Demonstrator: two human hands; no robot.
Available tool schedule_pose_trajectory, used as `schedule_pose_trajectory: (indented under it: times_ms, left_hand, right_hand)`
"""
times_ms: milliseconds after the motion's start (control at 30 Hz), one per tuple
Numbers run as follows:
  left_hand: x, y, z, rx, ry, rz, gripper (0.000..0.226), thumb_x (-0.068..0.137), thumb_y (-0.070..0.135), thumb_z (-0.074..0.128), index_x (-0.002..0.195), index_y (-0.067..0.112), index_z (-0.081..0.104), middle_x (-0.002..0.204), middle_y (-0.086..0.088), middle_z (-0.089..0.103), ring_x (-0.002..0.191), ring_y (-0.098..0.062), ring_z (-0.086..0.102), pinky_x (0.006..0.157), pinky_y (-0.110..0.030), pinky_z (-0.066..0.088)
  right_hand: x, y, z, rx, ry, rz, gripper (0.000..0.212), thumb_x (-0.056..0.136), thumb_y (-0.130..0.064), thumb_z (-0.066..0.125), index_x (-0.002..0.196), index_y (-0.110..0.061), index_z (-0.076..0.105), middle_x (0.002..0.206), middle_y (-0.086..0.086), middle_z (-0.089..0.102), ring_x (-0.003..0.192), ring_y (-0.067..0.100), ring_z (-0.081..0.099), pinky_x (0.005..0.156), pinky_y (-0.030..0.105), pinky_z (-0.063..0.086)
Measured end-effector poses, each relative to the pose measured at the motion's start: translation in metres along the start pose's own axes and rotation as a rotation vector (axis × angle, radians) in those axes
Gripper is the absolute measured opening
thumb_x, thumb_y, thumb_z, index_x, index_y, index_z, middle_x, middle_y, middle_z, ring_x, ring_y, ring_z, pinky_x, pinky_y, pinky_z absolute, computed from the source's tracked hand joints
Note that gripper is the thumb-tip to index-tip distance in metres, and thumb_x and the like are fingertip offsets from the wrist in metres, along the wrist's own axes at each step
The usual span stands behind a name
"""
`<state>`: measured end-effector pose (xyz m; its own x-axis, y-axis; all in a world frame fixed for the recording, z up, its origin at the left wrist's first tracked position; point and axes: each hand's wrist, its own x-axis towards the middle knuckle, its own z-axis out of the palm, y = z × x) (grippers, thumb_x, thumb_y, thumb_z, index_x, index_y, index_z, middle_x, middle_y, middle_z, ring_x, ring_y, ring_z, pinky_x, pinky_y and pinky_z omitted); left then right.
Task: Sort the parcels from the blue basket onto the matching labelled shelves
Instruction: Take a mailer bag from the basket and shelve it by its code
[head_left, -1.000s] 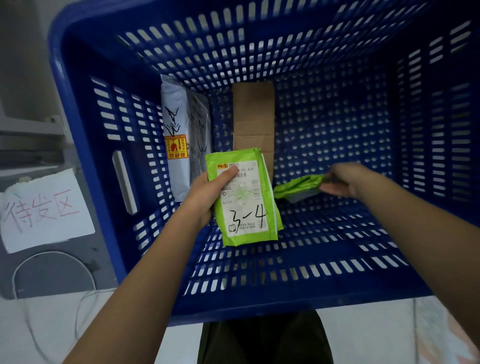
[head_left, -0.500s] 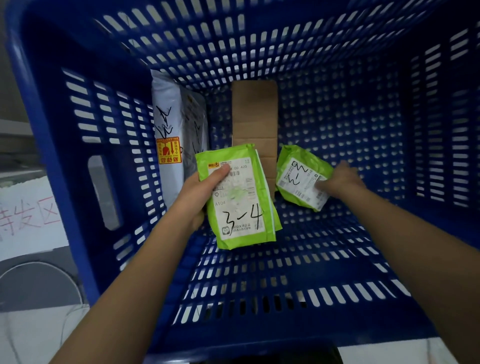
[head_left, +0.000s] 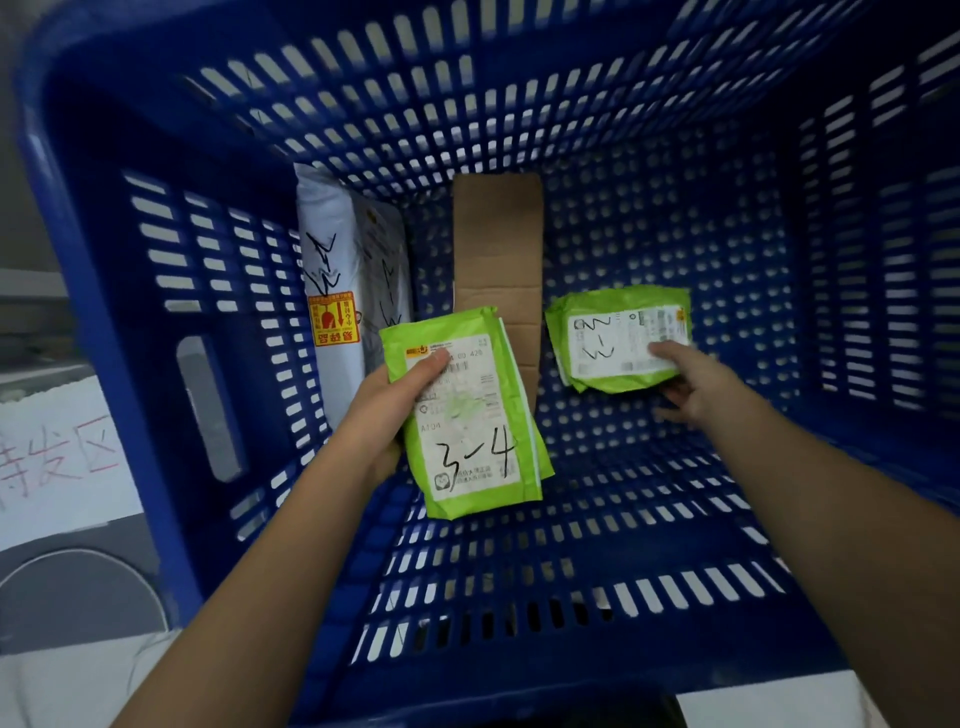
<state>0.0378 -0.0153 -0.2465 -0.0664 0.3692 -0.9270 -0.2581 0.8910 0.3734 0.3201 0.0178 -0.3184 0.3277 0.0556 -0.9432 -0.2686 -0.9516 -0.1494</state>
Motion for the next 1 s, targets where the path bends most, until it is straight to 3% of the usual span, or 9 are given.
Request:
schedule_pose_trajectory:
  times_ms: [167, 333, 467, 533, 600, 633, 733, 767, 1000]
  left_hand:
    - [-0.024, 0.017, 0.003, -0.009, -0.008, 0.031, 0.021, 0.089, 0.026, 0.063, 0.107, 0.016, 0.065, 0.098, -0.002, 0.074, 0.083, -0.015, 0.072, 0.064, -0.026, 0.058]
    - [-0.075, 0.047, 0.013, 0.050, -0.027, 0.049, 0.021, 0.090, 0.012, 0.059, 0.111, 0.010, 0.060, 0.097, -0.005, 0.072, 0.082, -0.019, 0.071, 0.062, -0.029, 0.057]
    - [-0.149, 0.085, 0.021, 0.073, -0.087, 0.071, 0.019, 0.088, 0.008, 0.060, 0.107, 0.011, 0.060, 0.095, -0.005, 0.072, 0.074, -0.016, 0.072, 0.057, -0.027, 0.058]
    - [-0.194, 0.107, 0.026, 0.107, -0.128, 0.079, 0.023, 0.086, 0.012, 0.065, 0.109, 0.012, 0.061, 0.100, -0.007, 0.073, 0.079, -0.019, 0.073, 0.061, -0.030, 0.059]
    - [-0.244, 0.128, 0.031, 0.121, -0.159, 0.092, 0.022, 0.085, 0.015, 0.066, 0.107, 0.015, 0.063, 0.104, -0.008, 0.072, 0.085, -0.023, 0.072, 0.066, -0.034, 0.060]
    - [-0.270, 0.139, 0.034, 0.125, -0.172, 0.103, 0.021, 0.086, 0.016, 0.066, 0.107, 0.016, 0.063, 0.105, -0.008, 0.072, 0.087, -0.024, 0.071, 0.069, -0.036, 0.060]
    - [-0.349, 0.168, 0.043, 0.132, -0.197, 0.155, 0.019, 0.089, 0.016, 0.063, 0.108, 0.015, 0.061, 0.102, -0.008, 0.072, 0.086, -0.024, 0.071, 0.069, -0.037, 0.060]
    - [-0.374, 0.177, 0.045, 0.128, -0.202, 0.177, 0.018, 0.090, 0.016, 0.062, 0.107, 0.015, 0.061, 0.097, -0.006, 0.073, 0.081, -0.022, 0.072, 0.066, -0.036, 0.060]
    - [-0.523, 0.203, 0.058, 0.211, -0.278, 0.318, 0.017, 0.090, 0.020, 0.061, 0.106, 0.014, 0.061, 0.095, -0.008, 0.073, 0.079, -0.022, 0.073, 0.062, -0.033, 0.059]
  right_hand:
    - [-0.036, -0.022, -0.014, 0.179, -0.016, -0.356, 0.007, 0.087, -0.016, 0.062, 0.088, -0.021, 0.057, 0.106, 0.002, 0.067, 0.104, 0.022, 0.062, 0.095, 0.039, 0.049]
    - [-0.105, -0.058, -0.055, 0.253, -0.308, -0.462, 0.031, 0.090, -0.005, 0.057, 0.118, -0.017, 0.057, 0.117, 0.001, 0.066, 0.107, 0.017, 0.064, 0.092, 0.034, 0.052]
    - [-0.197, -0.076, -0.095, 0.217, -0.416, -0.470, 0.032, 0.088, -0.008, 0.058, 0.119, -0.014, 0.057, 0.111, 0.004, 0.070, 0.101, 0.020, 0.067, 0.078, 0.035, 0.058]
    - [-0.250, -0.080, -0.113, 0.142, -0.435, -0.466, 0.055, 0.073, -0.025, 0.076, 0.122, -0.010, 0.057, 0.108, 0.007, 0.071, 0.097, 0.023, 0.069, 0.072, 0.035, 0.058]
    - [-0.306, -0.082, -0.131, 0.038, -0.456, -0.452, 0.085, 0.042, -0.042, 0.091, 0.115, -0.012, 0.061, 0.100, 0.006, 0.074, 0.090, 0.022, 0.071, 0.067, 0.032, 0.058]
    - [-0.334, -0.082, -0.140, -0.004, -0.483, -0.458, 0.082, 0.040, -0.042, 0.092, 0.111, -0.014, 0.062, 0.096, 0.004, 0.075, 0.088, 0.021, 0.071, 0.066, 0.031, 0.058]
    - [-0.416, -0.080, -0.161, -0.082, -0.559, -0.513, 0.026, 0.080, -0.019, 0.071, 0.104, -0.017, 0.062, 0.087, 0.000, 0.076, 0.081, 0.019, 0.071, 0.061, 0.028, 0.057]
    - [-0.442, -0.079, -0.169, -0.089, -0.562, -0.536, 0.018, 0.086, -0.010, 0.062, 0.103, -0.017, 0.061, 0.085, -0.002, 0.076, 0.078, 0.017, 0.072, 0.060, 0.027, 0.057]
    - [-0.595, -0.058, -0.236, 0.151, -0.572, -0.663, 0.031, 0.084, -0.006, 0.058, 0.115, -0.006, 0.058, 0.100, 0.008, 0.073, 0.088, 0.023, 0.071, 0.069, 0.033, 0.058]
